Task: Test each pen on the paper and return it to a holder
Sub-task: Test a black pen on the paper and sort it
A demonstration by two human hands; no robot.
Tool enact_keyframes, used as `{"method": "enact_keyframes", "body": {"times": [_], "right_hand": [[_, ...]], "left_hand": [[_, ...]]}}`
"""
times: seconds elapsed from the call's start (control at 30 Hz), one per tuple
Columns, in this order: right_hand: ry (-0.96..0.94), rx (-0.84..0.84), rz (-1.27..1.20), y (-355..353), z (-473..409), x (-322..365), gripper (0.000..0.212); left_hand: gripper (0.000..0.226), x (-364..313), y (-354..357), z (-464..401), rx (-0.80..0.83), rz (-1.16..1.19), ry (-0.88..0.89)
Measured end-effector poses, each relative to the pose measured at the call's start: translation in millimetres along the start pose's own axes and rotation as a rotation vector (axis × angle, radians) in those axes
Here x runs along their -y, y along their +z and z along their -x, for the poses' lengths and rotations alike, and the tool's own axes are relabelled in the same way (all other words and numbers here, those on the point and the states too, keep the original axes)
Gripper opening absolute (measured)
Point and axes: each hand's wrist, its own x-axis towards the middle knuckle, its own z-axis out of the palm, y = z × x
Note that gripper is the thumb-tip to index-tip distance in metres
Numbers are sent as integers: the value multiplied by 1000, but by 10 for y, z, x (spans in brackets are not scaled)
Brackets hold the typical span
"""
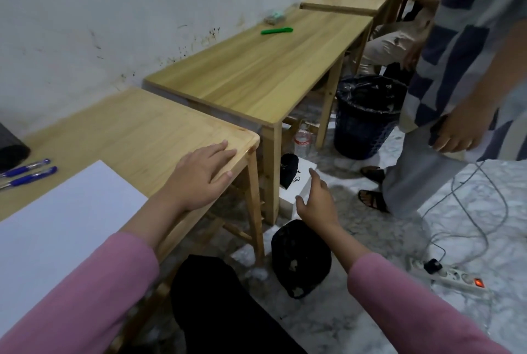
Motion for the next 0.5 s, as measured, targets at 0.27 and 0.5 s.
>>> {"method": "enact_keyframes", "body": {"times": [0.27,0.5], "right_hand": [[-343,-208,-149,-384,-25,906,45],[-711,-185,-253,-282,289,2287,29]], "left_hand": [[53,-75,-175,218,-303,284,-31],[56,278,-682,929,-488,263,-172]]}}
